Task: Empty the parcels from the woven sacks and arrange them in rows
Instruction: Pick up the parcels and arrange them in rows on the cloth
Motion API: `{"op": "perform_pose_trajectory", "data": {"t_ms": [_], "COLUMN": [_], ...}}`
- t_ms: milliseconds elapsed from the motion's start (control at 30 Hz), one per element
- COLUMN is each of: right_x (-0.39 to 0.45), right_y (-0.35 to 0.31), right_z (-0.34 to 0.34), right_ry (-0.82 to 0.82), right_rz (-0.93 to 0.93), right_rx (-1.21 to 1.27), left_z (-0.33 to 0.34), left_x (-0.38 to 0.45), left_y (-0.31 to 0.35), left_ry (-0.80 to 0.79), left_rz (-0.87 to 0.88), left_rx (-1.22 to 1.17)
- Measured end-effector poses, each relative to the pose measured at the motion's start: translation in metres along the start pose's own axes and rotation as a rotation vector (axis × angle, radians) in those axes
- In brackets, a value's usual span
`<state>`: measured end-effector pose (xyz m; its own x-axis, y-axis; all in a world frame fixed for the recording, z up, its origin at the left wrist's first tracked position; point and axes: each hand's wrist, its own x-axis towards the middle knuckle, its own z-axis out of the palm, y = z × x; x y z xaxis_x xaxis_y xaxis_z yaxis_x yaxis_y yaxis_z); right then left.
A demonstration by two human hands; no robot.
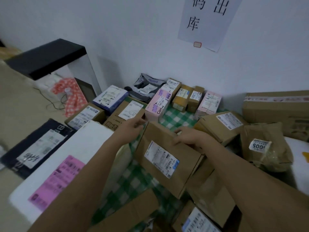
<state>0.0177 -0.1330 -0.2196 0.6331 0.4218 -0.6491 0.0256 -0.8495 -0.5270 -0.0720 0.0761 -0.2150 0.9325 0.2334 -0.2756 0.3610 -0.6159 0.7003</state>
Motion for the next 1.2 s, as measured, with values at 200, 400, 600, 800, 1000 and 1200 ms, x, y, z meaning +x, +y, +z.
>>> {"op": "perform_pose_trajectory", "data": {"t_ms": [200,400,600,800,1000,1200], "right_x": [-0.025,-0.042,-0.046,-0.045,-0.03,-0.02], "right_y": [0.003,-0.009,-0.016,-0.012,-0.005,-0.011], "right_z": [-0.014,-0.014,-0.005,-0.002,-0.004,0.008], "right_ry": [0.234,0.356,0.342,0.203,0.167,0.148], "right_rz": [-0.031,-0.143,-0.212,-0.245,-0.226,-0.137], "right_rx": [0.426,0.671,1.009,1.17,1.199,1.059], "left_z": [-0.009,-0.016,-0.023,-0.042,-0.053,-0.056], "left_x": [-0.024,-0.038,-0.042,-0.025,-0.006,0.018], "left_y": [0.013,0.029,0.034,0.025,0.022,0.022], "left_ry": [0.049,0.15,0.122,0.031,-0.059,0.084], "left_rz": [0.018,0.011,-0.031,-0.136,-0.13,-0.129], "left_rx": [-0.027,-0.036,-0.194,-0.461,-0.676,-0.693]}}
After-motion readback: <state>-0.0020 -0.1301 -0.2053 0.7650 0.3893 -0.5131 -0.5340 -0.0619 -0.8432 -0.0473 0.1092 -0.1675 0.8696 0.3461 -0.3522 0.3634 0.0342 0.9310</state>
